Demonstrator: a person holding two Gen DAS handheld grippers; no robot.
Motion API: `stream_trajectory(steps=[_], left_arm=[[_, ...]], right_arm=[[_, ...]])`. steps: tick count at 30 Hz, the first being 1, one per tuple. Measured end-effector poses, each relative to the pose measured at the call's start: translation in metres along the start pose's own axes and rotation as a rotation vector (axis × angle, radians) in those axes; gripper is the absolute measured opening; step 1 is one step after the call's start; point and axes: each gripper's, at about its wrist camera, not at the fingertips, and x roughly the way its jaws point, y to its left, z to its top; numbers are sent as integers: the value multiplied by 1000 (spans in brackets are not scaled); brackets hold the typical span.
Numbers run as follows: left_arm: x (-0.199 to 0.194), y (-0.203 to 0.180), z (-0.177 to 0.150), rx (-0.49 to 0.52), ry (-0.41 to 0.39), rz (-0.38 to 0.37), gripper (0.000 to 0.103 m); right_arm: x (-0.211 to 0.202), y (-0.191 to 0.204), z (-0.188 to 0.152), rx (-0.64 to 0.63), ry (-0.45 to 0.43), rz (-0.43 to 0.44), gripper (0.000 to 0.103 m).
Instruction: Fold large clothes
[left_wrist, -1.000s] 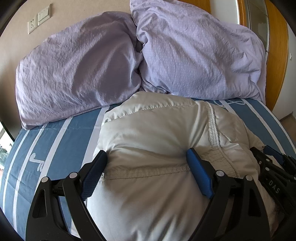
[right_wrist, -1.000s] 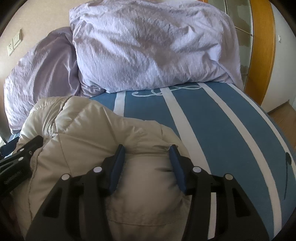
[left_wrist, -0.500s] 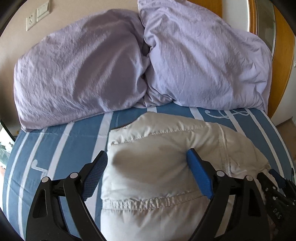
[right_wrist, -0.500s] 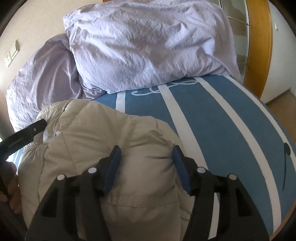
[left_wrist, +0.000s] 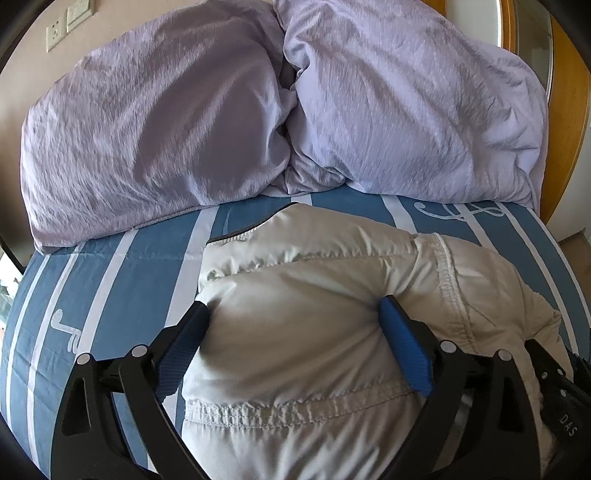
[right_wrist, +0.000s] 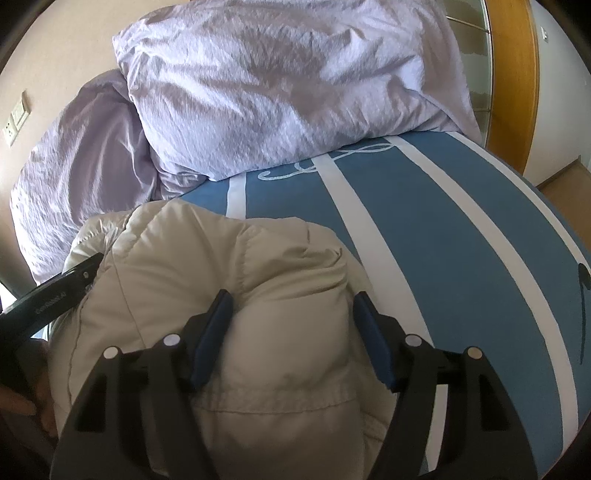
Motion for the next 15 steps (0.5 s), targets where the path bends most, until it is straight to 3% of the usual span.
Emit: stream_trajectory(steps=[10,15], left_arm=[[3,0,0,-3,12,-3,95],[-9,15,6,-44,56,-63,95]], right_arm=[[2,1,0,-2,8,-3,67],[0,-6,10,19,69,18,78]])
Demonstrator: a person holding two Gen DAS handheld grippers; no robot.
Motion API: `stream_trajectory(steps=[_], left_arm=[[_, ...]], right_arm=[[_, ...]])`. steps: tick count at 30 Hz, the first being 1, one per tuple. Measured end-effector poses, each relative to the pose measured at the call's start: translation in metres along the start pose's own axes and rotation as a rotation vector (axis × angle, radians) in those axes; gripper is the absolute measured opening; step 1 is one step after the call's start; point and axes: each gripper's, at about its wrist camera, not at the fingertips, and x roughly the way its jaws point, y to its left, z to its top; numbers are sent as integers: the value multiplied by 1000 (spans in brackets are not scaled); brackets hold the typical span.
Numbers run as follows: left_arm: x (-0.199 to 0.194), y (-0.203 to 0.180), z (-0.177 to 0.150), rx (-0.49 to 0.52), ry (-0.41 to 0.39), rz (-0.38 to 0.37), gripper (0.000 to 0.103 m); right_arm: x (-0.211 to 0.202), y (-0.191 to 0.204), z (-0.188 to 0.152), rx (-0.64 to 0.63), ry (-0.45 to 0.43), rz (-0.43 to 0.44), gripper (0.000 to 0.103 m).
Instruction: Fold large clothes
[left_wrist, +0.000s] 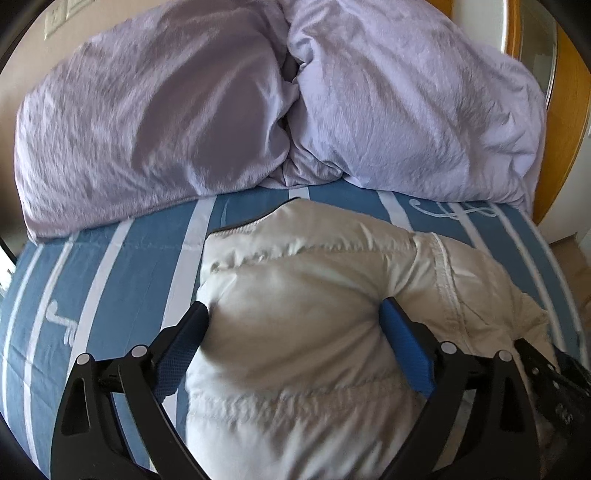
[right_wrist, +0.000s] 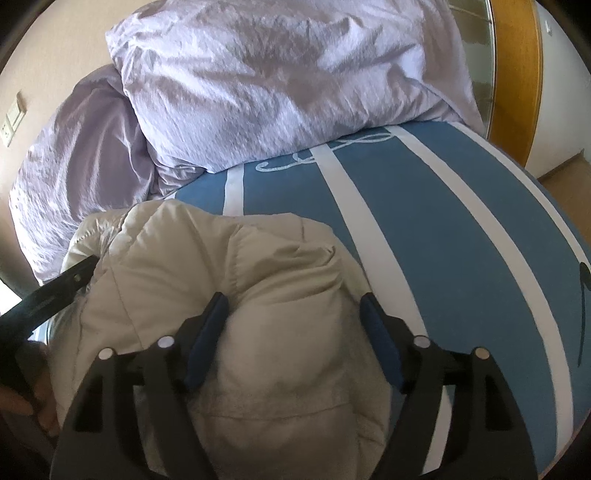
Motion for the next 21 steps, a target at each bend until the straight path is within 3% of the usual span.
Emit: stream_trajectory(steps=[6,10,14,21], left_arm=[[-30,47,-8,-88,54,-135,94],[-30,71,-18,-145,115,-194,94],[-23,88,-30,-244,183,-287,94],[-15,85,-39,-288,239,-405,94]], right_arm=[[-25,-24,10,26,63,106,97],[-28,-43,12,91,161,230,100],[-15,-50,5,135,268,299,101],[12,-60,-13,310,405,450,101]])
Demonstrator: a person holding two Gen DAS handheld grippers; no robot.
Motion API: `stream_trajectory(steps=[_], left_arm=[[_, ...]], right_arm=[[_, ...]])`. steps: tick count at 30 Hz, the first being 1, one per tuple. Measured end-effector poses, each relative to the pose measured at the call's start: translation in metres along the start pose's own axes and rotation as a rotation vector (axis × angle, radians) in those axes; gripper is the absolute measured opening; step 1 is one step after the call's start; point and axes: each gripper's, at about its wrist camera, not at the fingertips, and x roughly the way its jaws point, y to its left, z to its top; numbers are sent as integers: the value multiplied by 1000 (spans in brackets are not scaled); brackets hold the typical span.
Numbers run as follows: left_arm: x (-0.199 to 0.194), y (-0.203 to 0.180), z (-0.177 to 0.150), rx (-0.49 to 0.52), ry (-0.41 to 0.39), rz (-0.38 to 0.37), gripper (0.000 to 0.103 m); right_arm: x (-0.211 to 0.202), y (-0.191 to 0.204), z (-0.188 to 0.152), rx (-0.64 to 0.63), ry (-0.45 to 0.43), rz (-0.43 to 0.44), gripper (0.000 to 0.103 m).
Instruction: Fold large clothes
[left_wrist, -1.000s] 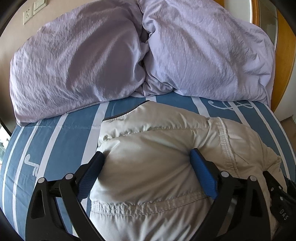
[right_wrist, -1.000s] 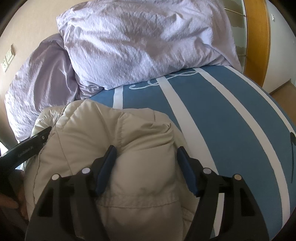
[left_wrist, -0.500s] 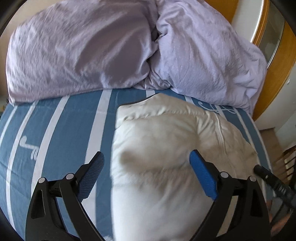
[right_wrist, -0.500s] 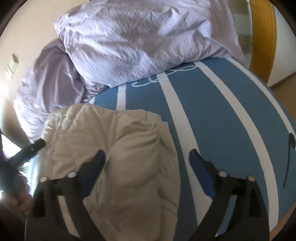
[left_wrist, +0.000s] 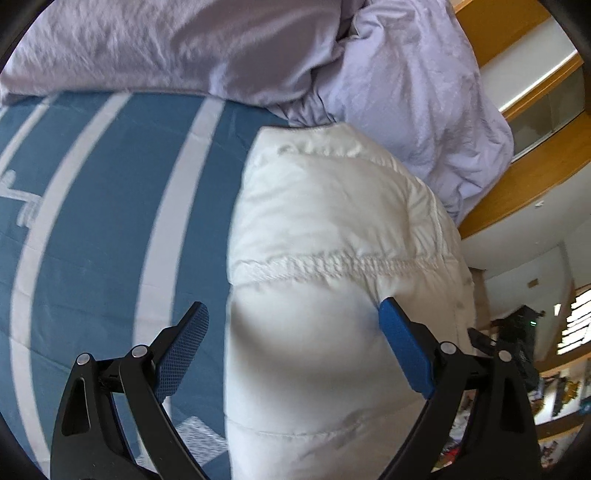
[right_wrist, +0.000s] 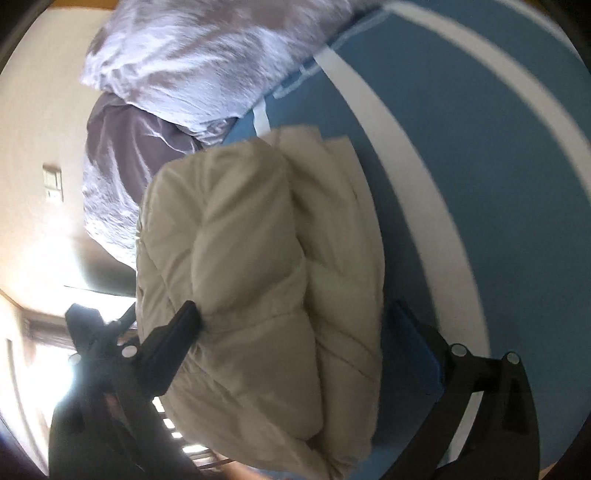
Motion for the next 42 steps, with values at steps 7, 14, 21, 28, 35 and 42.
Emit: stream_trajectory(steps=[7,14,21,28,35,42], left_arm=[[17,4,3,-61,43,-88,99],[30,20,1,-141,61,-179,102],[36,32,0,-225,67,-245,102],[28,35,2,-258,70,-306,88],[6,44,26,-264,3,-313,80],[-20,69,57,-302,-86,-266,80]], right_arm=[[22,2,3,16,49,46,101],[34,3,9,20,75,97,101],[40,1,12,21,90,152,101],[43,3,14,5,83,215,93],[47,26,25,-34,79,321,65],[79,74,52,-85,106,354,63]])
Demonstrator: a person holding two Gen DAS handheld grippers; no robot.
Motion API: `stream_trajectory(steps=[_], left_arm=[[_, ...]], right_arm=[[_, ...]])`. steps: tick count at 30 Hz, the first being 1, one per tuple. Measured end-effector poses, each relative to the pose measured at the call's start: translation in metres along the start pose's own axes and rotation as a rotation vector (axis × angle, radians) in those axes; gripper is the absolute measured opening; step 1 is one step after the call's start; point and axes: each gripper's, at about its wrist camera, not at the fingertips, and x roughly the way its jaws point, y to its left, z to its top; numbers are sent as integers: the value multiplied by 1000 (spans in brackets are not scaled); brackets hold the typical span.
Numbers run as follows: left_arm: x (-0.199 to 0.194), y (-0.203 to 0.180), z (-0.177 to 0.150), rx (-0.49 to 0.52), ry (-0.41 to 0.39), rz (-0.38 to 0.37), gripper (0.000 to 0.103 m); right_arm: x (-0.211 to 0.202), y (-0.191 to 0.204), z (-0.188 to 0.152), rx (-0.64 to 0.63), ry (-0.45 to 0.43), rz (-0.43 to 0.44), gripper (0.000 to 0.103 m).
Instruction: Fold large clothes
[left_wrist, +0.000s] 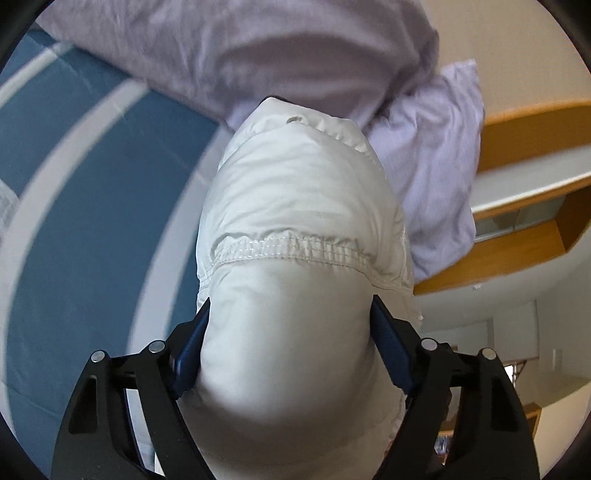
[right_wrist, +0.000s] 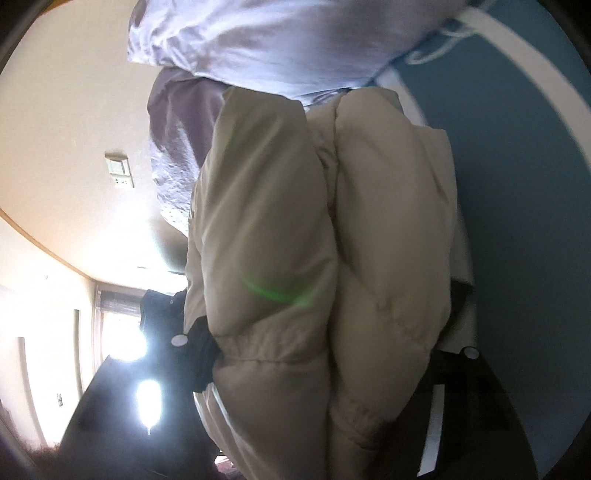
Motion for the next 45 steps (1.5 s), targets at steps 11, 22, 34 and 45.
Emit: stream_trajectory(steps=[11,22,34,45], left_arm=[[-10,23,40,-25,-87,125,80],[-20,-16,39,161,-212,397,87],[15,-86,13,480,-273,527,88],[29,-77,-12,605,-256,588,89]], right_arm=[[55,24,30,-8,15,-112,71],[14,44,20,-69,-79,-321,84],[17,121,4,-491,-248,-574,73],[64,120,-20,-652,-228,-694,63]])
